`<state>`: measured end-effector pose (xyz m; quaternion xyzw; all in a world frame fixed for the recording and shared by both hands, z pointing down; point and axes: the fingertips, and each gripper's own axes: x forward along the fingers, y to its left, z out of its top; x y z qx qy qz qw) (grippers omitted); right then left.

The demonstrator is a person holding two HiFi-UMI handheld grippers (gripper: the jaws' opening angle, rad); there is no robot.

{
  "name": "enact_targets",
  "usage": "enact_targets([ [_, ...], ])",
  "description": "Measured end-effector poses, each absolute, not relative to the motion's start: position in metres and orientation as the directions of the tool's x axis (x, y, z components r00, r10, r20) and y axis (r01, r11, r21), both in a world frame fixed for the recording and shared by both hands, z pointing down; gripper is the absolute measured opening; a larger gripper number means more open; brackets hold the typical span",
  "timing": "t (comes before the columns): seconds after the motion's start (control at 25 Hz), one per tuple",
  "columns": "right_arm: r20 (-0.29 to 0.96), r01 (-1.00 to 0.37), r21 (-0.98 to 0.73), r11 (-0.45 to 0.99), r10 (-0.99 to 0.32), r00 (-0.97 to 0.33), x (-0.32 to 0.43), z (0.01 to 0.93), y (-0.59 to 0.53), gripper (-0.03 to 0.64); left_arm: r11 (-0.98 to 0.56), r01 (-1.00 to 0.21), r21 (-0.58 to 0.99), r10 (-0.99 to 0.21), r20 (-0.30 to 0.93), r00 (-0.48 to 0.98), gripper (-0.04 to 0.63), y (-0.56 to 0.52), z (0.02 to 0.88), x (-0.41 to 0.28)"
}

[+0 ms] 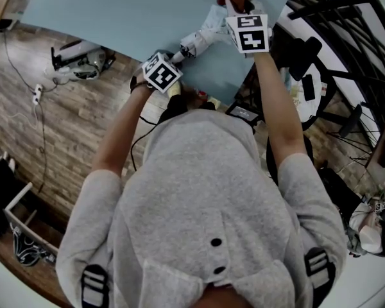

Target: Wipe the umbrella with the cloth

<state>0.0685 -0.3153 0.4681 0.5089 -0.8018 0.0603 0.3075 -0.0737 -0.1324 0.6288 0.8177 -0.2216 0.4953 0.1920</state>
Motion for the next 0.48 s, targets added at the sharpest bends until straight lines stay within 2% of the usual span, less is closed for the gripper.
enact_targets([
  [0.2,0.629,-0.798,0.218,0.563,-0.705,-0.326,0.042,0.505,-0.297,0.081,-0.829,-0.552,0.091,-0.180,0.891,0.416,0.152,-0.134,0.627,-0.072],
  [0.48,0.676,-0.767,0.187,0.613,-0.647,-0.353,0.027,0.525,-0.278,0.081,-0.829,-0.553,0.083,-0.187,0.891,0.414,0.152,-0.134,0.626,-0.075],
])
